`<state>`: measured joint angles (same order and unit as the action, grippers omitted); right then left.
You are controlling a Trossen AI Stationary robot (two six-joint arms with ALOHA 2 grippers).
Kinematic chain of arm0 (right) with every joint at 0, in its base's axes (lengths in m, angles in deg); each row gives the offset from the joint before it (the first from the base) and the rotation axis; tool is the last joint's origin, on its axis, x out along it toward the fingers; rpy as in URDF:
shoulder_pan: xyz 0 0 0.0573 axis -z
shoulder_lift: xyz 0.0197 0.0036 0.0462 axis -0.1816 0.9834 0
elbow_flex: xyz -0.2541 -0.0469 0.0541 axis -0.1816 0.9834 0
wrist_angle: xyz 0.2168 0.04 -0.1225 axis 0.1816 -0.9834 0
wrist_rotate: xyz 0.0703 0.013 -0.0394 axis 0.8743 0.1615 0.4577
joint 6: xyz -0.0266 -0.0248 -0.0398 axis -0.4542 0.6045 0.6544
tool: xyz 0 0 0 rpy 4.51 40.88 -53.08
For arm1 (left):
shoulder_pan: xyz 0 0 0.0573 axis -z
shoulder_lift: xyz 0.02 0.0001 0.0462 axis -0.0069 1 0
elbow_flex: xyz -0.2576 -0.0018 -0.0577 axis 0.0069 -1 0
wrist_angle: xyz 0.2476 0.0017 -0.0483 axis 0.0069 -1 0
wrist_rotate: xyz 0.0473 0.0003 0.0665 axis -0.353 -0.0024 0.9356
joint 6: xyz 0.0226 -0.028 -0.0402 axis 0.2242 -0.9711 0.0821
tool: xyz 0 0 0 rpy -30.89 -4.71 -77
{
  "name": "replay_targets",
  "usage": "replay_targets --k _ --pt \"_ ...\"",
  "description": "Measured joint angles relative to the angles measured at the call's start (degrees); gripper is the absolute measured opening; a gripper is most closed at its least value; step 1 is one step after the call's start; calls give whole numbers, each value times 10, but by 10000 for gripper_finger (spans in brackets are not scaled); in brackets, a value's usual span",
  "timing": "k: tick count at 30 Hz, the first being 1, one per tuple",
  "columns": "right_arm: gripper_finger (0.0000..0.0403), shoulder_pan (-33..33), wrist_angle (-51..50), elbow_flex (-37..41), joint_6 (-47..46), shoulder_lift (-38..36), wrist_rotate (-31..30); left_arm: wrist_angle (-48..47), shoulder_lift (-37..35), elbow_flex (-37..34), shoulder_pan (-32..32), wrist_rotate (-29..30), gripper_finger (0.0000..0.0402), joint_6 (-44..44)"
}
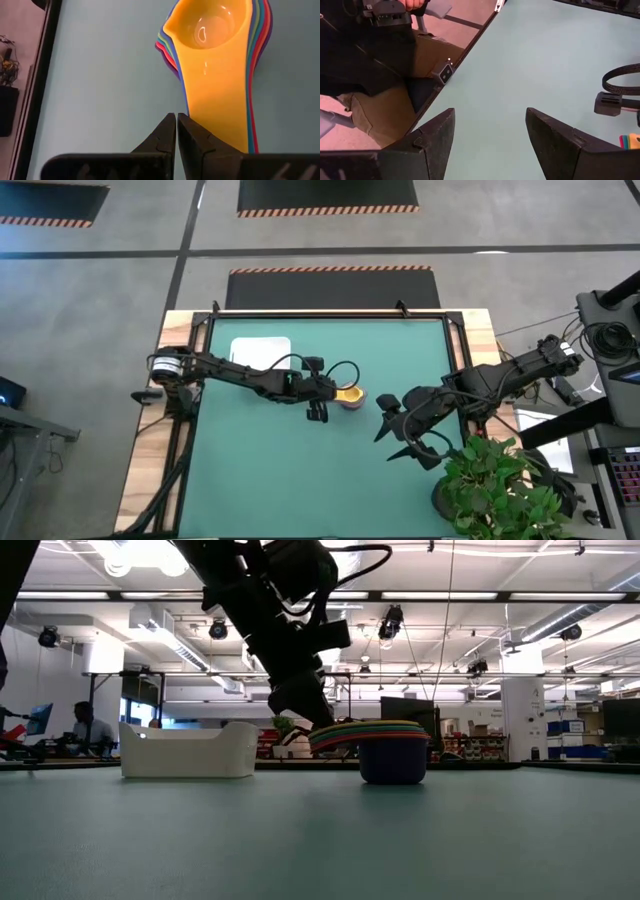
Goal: Nest measuring cups in basket
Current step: Stack the yellow measuring cup on top of the blue measuring cup, then put the nested measuring cups into the white bin
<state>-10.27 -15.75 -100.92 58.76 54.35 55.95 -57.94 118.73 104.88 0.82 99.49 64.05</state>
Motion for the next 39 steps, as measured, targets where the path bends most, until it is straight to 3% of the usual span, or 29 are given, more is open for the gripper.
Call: replay_targets --k 14,23,34,39 --pt "231 0 0 0 -4 0 0 0 -39 0 20 5 0 0" --pt "231 0 0 1 -4 0 0 50 -60 0 40 1 8 -34" --pt "231 0 4 11 -10 0 0 66 -57 0 40 -20 132 -51" --pt "231 0 4 17 -16 0 0 116 -51 0 42 -105 190 -50"
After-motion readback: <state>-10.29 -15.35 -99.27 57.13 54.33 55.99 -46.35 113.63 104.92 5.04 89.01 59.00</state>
